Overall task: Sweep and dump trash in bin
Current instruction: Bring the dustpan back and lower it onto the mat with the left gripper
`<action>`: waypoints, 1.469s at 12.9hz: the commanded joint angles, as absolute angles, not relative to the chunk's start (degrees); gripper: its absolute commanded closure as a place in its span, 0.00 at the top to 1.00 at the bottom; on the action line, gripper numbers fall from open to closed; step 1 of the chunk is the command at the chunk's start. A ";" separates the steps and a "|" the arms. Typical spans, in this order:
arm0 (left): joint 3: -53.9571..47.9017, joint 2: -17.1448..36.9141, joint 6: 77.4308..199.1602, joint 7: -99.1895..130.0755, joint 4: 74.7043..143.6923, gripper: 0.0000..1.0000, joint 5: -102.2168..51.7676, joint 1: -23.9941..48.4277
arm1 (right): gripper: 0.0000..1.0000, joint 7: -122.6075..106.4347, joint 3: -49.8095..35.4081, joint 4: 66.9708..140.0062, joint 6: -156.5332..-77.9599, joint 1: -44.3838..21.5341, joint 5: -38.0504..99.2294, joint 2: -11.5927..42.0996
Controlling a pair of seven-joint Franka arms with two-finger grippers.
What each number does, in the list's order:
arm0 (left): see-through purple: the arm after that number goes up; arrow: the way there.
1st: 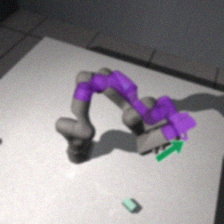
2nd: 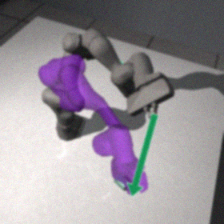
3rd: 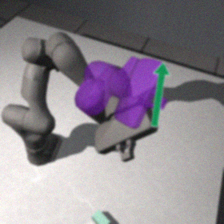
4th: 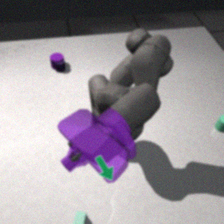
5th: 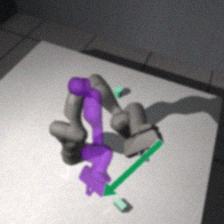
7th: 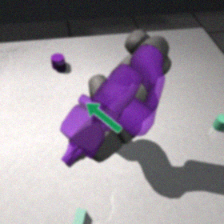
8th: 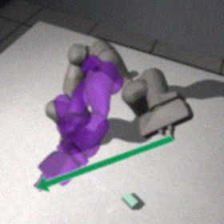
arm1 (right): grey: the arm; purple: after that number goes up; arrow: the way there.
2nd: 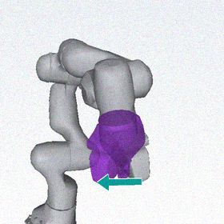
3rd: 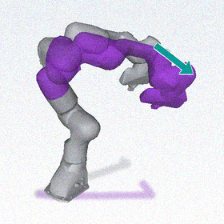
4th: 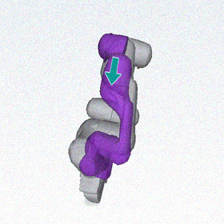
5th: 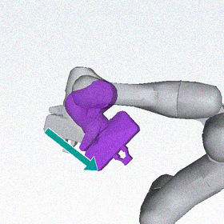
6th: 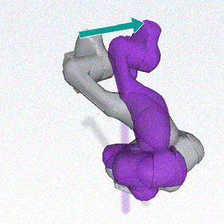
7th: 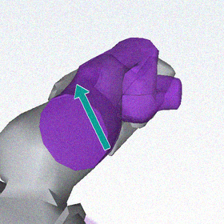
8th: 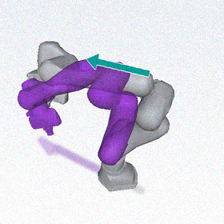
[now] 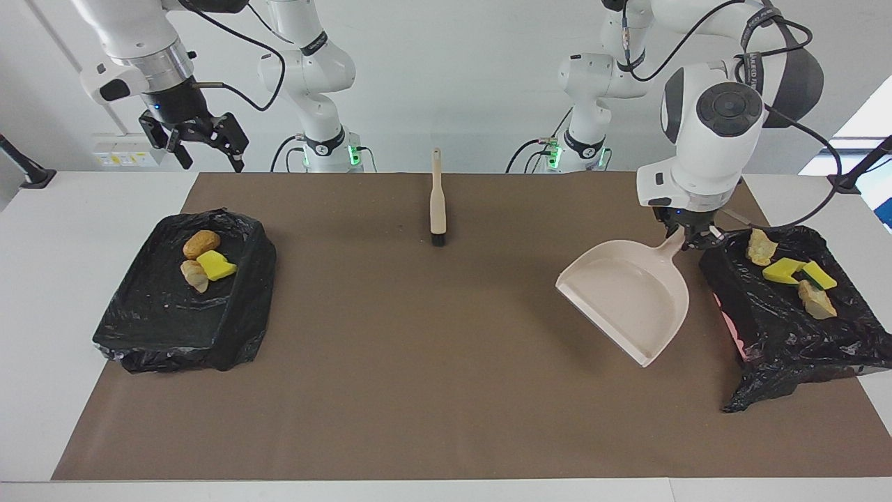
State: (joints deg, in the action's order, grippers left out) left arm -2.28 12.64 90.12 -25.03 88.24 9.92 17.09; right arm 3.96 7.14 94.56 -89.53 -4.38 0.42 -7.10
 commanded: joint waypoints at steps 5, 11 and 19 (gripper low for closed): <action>-1.41 28.64 95.87 12.26 73.22 0.00 4.40 30.57 | 1.00 2.81 6.68 98.17 -88.07 -4.48 -0.70 -10.02; -0.62 37.23 105.71 30.47 68.48 0.00 0.62 38.21 | 1.00 -0.07 7.65 97.65 -86.39 -3.69 -1.31 -9.93; -0.79 39.20 109.59 32.61 70.48 0.00 -2.54 39.20 | 1.00 -0.27 7.47 98.17 -87.63 -3.78 -2.64 -9.93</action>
